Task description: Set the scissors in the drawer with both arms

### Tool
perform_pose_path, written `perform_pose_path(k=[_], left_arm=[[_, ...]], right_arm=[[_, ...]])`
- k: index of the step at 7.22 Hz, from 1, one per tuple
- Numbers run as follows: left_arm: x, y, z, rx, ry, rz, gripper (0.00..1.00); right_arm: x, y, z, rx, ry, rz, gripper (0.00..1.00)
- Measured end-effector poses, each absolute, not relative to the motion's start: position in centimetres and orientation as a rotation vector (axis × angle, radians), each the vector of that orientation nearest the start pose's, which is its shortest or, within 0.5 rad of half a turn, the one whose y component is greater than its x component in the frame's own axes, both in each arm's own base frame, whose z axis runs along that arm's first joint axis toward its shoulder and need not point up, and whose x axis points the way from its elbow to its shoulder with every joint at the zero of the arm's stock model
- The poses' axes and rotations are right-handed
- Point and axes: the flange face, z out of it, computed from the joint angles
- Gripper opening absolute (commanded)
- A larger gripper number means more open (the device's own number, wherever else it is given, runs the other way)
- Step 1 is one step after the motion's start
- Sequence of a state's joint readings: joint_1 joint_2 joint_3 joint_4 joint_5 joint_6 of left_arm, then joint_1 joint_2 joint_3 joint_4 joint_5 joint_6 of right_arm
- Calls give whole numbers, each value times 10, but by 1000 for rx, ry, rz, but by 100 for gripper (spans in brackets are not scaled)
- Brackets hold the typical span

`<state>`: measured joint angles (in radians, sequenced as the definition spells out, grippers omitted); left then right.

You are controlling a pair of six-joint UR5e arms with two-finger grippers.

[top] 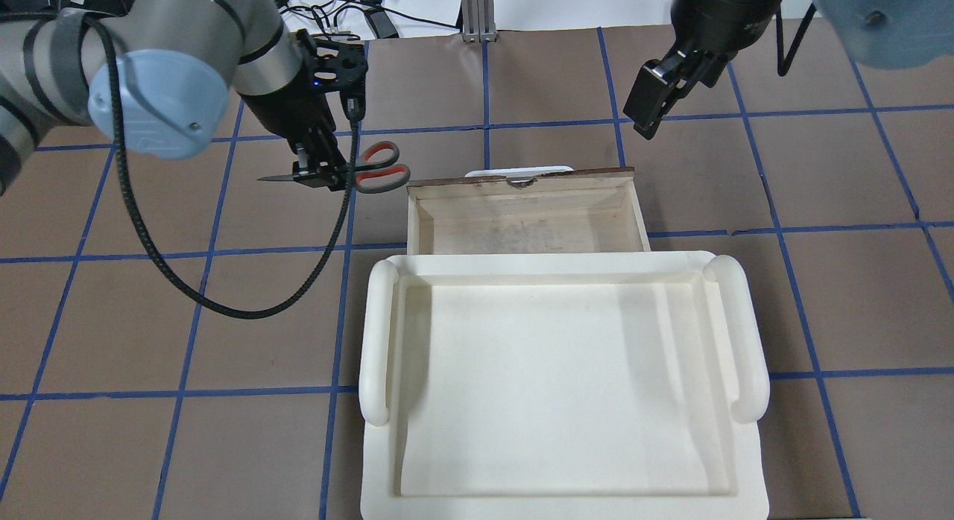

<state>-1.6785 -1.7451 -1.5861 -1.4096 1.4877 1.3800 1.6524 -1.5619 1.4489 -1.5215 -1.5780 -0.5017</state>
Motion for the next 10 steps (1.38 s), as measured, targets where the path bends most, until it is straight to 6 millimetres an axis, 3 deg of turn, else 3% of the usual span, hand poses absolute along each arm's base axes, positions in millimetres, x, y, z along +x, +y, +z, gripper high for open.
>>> perform_pose_path(k=[2,4,7,10], left_arm=[[-261,-516,404,2197,2352,-58,0],[-303,-503,401,2234,2342,-125,0],[-347,-496,378,2277,2312,-139,0],[-370,-491,355,2270,2319,-90,0]], right_arm=[[171,-457,544,-429,3115,-71,100],[172,-451,540,-129,3133,-56,100],[170,-451,542,-41,3142,-74,100],[170,-449,547,32,3140,-108,100]])
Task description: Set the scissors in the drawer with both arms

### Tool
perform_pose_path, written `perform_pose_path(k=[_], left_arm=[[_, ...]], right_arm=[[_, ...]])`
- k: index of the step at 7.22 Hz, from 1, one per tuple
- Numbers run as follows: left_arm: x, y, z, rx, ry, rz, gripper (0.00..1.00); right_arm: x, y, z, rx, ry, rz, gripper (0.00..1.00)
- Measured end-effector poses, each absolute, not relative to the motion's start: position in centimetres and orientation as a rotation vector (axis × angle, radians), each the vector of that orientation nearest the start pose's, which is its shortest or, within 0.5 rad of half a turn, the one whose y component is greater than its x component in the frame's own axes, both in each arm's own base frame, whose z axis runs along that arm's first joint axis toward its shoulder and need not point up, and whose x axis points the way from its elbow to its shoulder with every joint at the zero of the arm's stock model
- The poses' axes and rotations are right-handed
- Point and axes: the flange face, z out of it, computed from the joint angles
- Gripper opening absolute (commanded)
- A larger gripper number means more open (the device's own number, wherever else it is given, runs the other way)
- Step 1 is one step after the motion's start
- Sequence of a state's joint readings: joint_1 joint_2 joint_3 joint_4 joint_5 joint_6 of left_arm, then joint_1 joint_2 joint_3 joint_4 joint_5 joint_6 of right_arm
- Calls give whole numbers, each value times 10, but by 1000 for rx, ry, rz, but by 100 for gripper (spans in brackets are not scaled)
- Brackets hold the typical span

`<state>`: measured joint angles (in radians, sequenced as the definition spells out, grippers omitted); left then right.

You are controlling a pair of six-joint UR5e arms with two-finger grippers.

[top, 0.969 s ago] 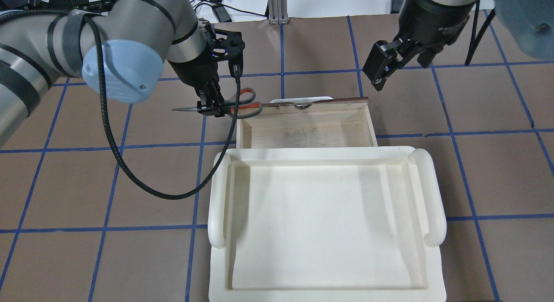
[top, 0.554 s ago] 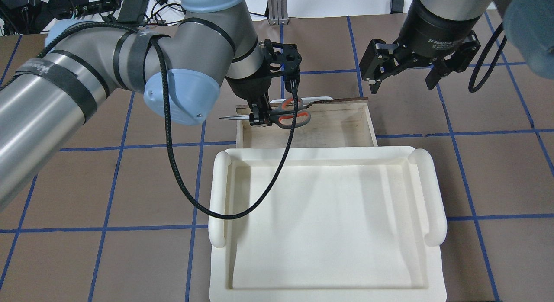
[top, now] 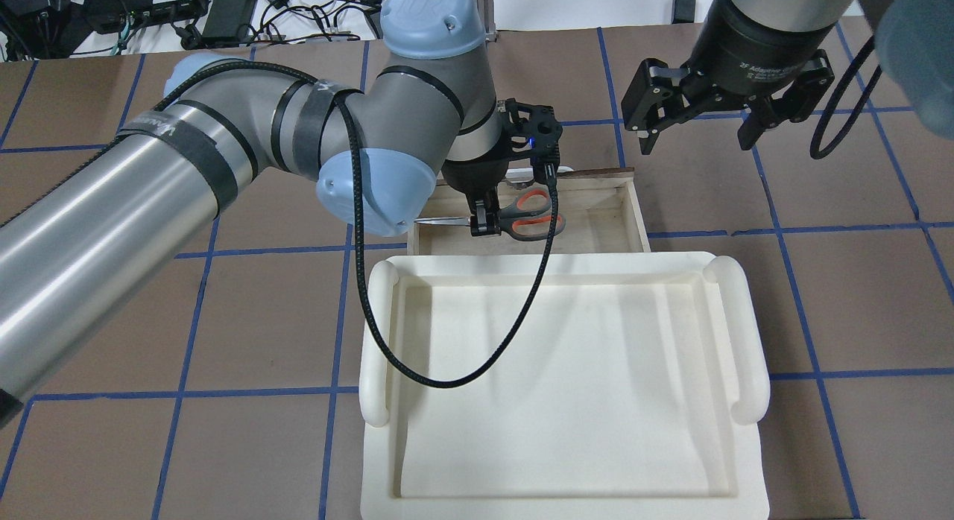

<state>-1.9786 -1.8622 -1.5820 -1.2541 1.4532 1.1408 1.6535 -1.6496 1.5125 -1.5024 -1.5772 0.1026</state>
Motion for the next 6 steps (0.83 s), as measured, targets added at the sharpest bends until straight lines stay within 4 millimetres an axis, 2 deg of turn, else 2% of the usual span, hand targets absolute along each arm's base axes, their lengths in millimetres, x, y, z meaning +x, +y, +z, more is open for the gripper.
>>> perform_pose_path(k=[2,5,6], left_arm=[[-386,-485,342,2283,2274,-54,0],[-409,-475,316,2281,2222,-14,0],[-414,-473,309,2283,2212,-1,24]], right_arm=[[171,-450,549,92,3134,-134,100],[171,-450,550,84,3132,-139,100],[171,-450,550,83,3133,-139,100]])
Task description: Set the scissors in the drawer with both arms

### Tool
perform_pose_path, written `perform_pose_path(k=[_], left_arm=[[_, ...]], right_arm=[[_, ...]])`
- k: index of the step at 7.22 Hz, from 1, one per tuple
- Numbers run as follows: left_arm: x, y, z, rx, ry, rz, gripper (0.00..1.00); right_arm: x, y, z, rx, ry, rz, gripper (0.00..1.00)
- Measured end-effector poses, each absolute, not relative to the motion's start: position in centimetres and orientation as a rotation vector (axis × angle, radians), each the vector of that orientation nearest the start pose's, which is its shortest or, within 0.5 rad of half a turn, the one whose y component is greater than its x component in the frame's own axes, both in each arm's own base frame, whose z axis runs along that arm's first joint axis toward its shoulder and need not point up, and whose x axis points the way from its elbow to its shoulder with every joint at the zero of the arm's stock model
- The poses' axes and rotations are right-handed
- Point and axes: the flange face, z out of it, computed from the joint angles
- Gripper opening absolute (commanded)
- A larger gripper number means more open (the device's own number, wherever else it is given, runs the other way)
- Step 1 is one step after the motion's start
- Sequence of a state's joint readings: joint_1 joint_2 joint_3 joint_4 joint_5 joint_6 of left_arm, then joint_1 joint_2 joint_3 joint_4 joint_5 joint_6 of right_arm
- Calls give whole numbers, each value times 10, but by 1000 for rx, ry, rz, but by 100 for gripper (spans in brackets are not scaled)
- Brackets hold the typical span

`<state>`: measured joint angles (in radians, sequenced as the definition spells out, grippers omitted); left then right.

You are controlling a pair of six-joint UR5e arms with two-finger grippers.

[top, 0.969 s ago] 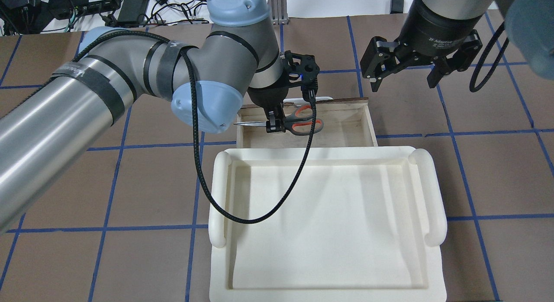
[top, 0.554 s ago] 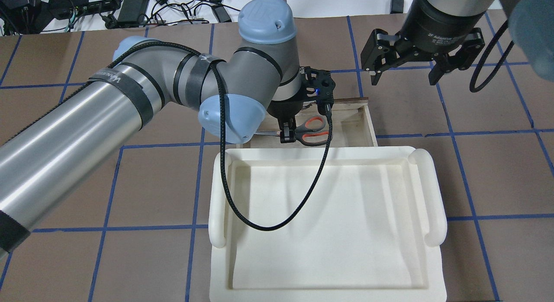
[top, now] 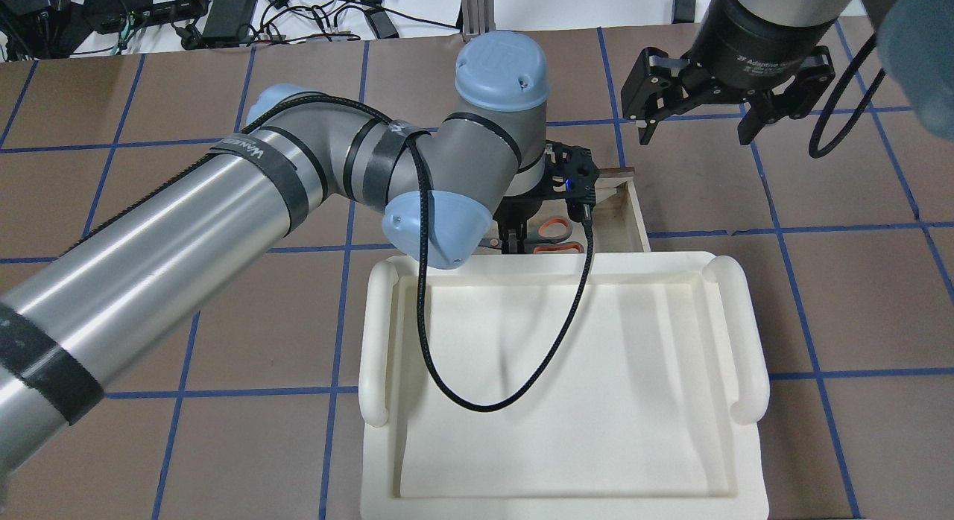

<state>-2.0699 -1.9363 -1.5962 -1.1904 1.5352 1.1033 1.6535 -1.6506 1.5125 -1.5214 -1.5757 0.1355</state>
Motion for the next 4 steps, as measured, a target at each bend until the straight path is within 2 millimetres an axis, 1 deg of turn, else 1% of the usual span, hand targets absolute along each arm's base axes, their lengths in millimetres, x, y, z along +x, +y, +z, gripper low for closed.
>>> perform_pose_path(k=[2,3,4], left_arm=[[-417,-473,301,-2234,-2163,-5,79],[-418,-473,300,-2234,-2163,-4,98],[-419,-472,300,-2232,-2164,-5,100]], right_arm=[[170,-451,549,84,3133,-136,100],[170,-451,549,83,3133,-135,100],[170,-451,549,82,3133,-135,100]])
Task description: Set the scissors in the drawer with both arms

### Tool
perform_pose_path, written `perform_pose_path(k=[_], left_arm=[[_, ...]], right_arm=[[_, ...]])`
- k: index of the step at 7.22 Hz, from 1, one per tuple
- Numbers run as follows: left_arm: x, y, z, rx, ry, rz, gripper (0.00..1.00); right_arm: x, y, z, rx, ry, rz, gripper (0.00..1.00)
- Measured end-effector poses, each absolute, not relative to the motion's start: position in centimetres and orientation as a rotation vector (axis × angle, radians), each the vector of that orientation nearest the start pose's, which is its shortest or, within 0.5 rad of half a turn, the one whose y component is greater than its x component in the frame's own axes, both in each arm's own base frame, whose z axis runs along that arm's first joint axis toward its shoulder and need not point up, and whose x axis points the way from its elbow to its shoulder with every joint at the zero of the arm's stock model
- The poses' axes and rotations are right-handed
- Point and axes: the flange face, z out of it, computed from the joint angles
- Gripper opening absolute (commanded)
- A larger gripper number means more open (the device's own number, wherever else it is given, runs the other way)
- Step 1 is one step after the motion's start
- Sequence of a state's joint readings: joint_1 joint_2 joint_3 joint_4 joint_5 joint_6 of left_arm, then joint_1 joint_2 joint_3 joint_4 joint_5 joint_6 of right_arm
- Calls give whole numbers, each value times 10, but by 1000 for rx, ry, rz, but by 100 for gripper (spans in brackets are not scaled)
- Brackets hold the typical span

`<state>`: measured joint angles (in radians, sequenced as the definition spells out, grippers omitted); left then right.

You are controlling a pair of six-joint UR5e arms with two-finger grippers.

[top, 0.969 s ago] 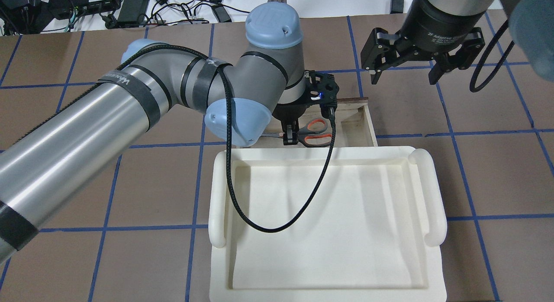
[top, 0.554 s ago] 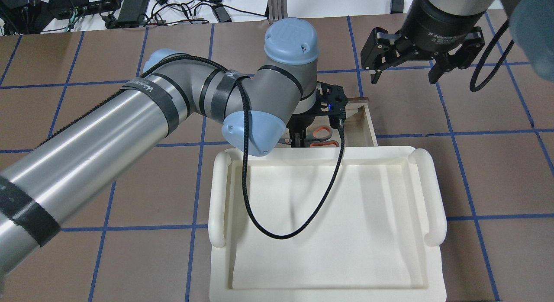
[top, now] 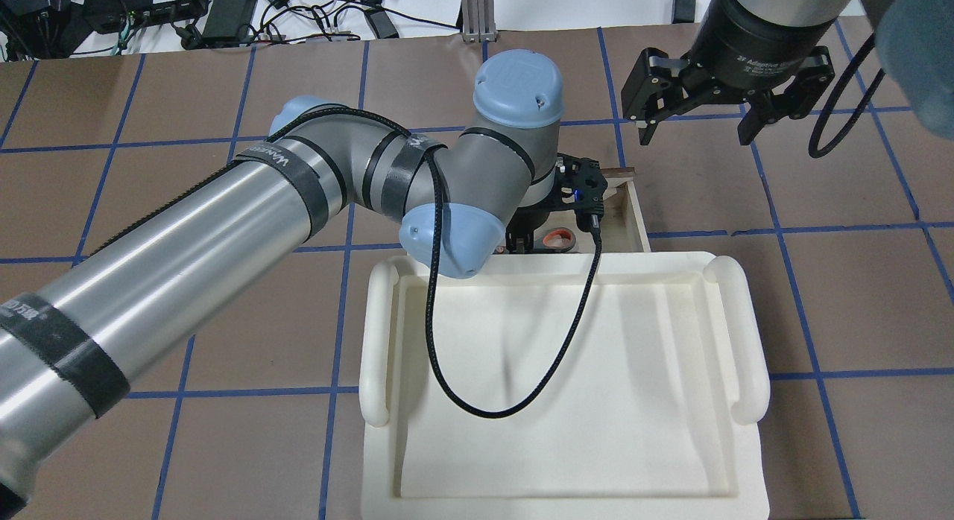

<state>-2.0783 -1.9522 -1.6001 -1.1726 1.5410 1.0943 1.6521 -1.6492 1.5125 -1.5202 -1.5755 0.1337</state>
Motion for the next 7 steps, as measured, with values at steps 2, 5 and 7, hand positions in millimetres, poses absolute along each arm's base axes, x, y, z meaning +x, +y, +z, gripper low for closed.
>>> perform_pose_path(k=[2,5,7], left_arm=[[-417,-470,306,-2225,-2175,1,100],[-398,-466,339,-2198,-2204,-6,100],[-370,-469,372,-2146,-2250,-6,100]], right_arm=[[170,-451,549,82,3133,-134,100],[170,-450,549,87,3134,-132,100],[170,-451,548,87,3134,-127,100]])
